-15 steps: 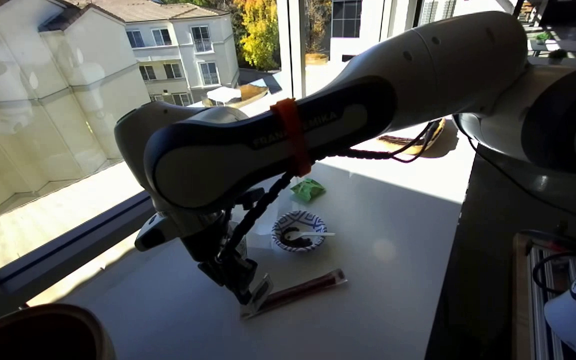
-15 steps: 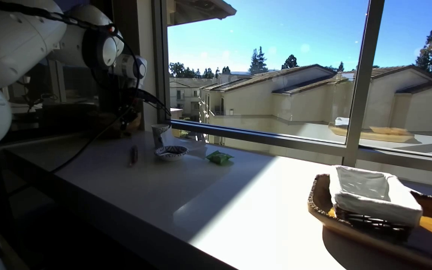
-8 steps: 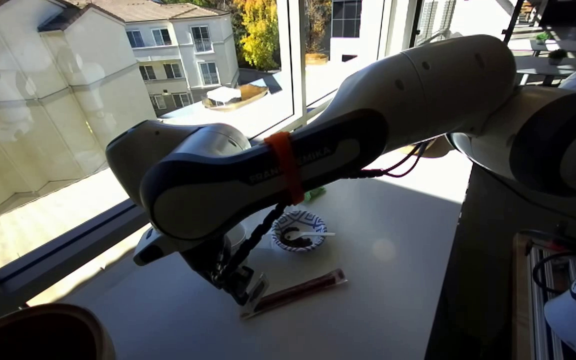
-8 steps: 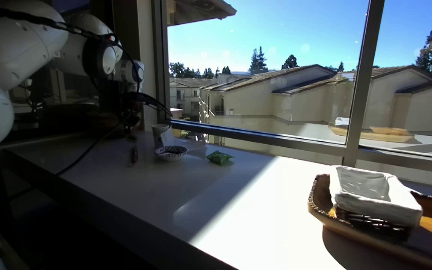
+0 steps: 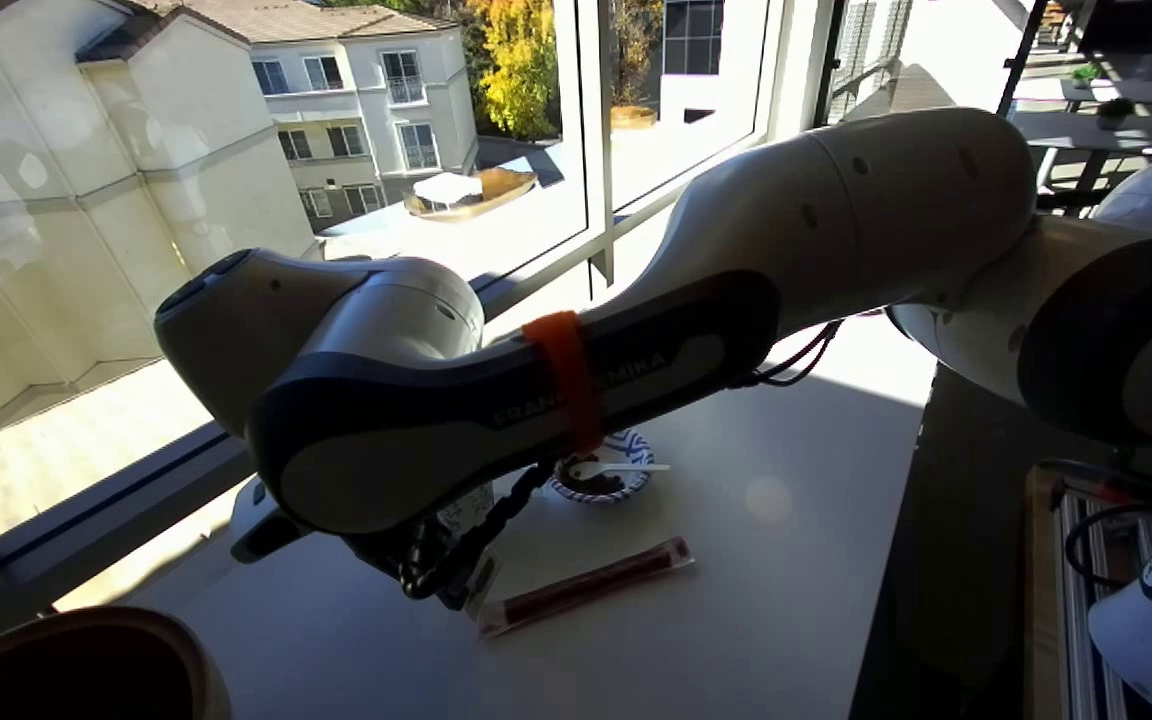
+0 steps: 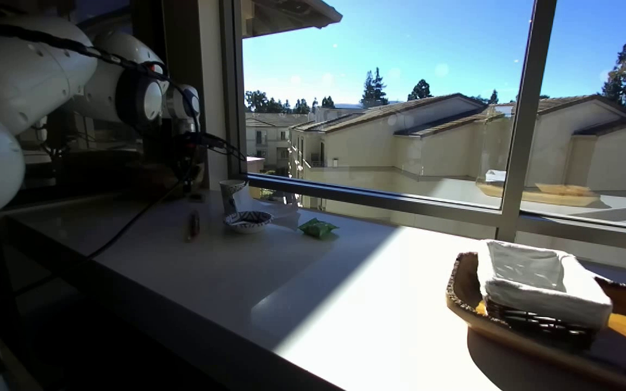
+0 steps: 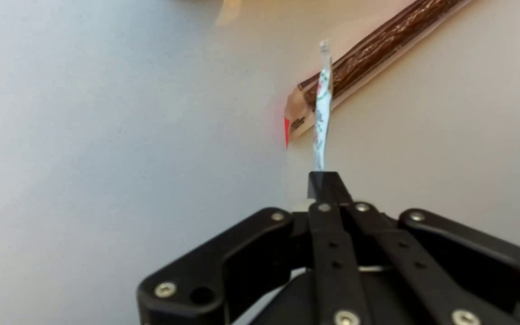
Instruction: Move the sachet to the left
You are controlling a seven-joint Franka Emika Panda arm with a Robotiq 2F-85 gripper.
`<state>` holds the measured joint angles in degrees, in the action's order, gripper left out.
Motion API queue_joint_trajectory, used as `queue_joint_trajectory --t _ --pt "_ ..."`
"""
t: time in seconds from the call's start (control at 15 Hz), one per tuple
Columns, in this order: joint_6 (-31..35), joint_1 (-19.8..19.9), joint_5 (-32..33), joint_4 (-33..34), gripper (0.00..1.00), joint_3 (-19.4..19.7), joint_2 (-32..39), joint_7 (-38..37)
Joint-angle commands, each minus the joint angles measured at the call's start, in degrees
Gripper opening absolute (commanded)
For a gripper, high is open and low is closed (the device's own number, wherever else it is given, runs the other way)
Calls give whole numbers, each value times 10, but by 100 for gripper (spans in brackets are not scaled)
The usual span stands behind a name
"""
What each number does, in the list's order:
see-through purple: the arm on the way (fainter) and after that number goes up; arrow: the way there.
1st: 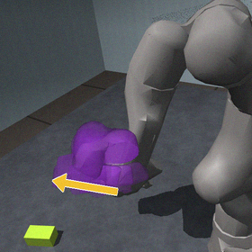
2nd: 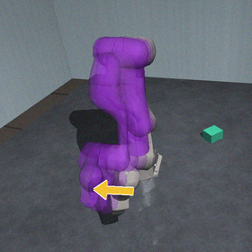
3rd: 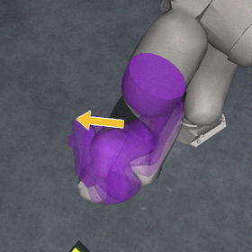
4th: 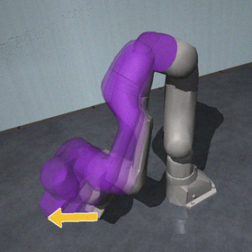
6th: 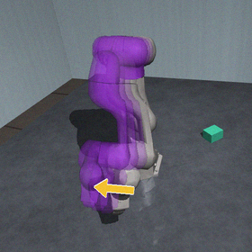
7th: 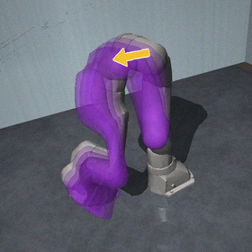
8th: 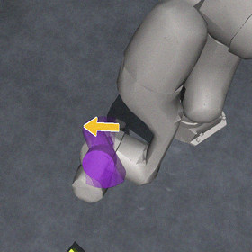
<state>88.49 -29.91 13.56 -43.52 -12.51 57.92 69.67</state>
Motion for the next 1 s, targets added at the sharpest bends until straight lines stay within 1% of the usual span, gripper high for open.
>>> queue_joint_trajectory --t 0.0,0.07,0.27,0.6,0.67,0.93 --pt "18 -14 27 43 0 8 31 43" --pt "26 -15 31 47 0 9 34 52" --pt "32 -8 14 56 0 -1 43 62" --pt "39 -9 14 73 0 0 61 72" --pt "30 -15 2 94 0 9 73 74" --pt "16 -14 -12 117 0 9 91 69"
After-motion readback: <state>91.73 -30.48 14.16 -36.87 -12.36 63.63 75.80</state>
